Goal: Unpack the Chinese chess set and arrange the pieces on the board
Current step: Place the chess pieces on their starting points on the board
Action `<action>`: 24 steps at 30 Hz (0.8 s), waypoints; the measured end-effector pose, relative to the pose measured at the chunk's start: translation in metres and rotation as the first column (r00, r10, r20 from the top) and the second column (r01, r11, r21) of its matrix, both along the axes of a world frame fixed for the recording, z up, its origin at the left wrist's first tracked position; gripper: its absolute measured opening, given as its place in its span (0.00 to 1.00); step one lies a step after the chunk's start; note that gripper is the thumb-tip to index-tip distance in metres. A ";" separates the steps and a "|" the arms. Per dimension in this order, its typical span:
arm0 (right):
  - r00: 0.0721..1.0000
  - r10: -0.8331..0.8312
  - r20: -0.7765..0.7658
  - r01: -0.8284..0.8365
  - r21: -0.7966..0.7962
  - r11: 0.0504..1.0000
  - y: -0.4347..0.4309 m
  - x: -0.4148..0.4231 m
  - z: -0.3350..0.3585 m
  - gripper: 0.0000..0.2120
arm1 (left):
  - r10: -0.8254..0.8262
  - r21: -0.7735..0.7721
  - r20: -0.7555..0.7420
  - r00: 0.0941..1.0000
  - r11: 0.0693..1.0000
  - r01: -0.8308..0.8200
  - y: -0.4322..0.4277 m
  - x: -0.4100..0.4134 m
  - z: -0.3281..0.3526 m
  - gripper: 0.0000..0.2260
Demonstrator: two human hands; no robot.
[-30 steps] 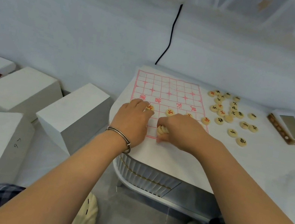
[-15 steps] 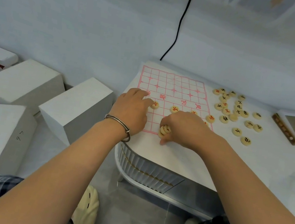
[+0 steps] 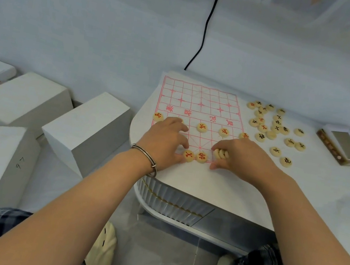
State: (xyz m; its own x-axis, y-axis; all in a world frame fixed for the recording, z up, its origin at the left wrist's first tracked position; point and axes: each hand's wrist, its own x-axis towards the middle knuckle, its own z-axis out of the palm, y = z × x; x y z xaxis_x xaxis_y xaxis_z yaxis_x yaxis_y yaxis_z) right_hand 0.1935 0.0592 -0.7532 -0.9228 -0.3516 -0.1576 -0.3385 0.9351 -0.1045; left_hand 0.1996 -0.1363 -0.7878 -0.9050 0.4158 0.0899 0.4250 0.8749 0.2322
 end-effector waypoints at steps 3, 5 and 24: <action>1.000 -0.011 -0.011 0.010 -0.053 0.999 0.000 -0.001 0.000 0.26 | 0.006 0.019 -0.006 1.000 1.000 -0.006 0.002 -0.001 -0.002 0.14; 1.000 -0.021 -0.017 0.020 -0.084 0.996 -0.001 -0.001 0.000 0.26 | 0.004 0.026 -0.003 1.000 1.000 -0.004 0.003 -0.001 -0.003 0.14; 0.896 0.438 -0.077 -0.399 0.294 0.868 -0.080 -0.016 0.002 0.20 | 0.237 -0.033 0.087 0.968 0.971 -0.235 -0.054 -0.006 0.028 0.13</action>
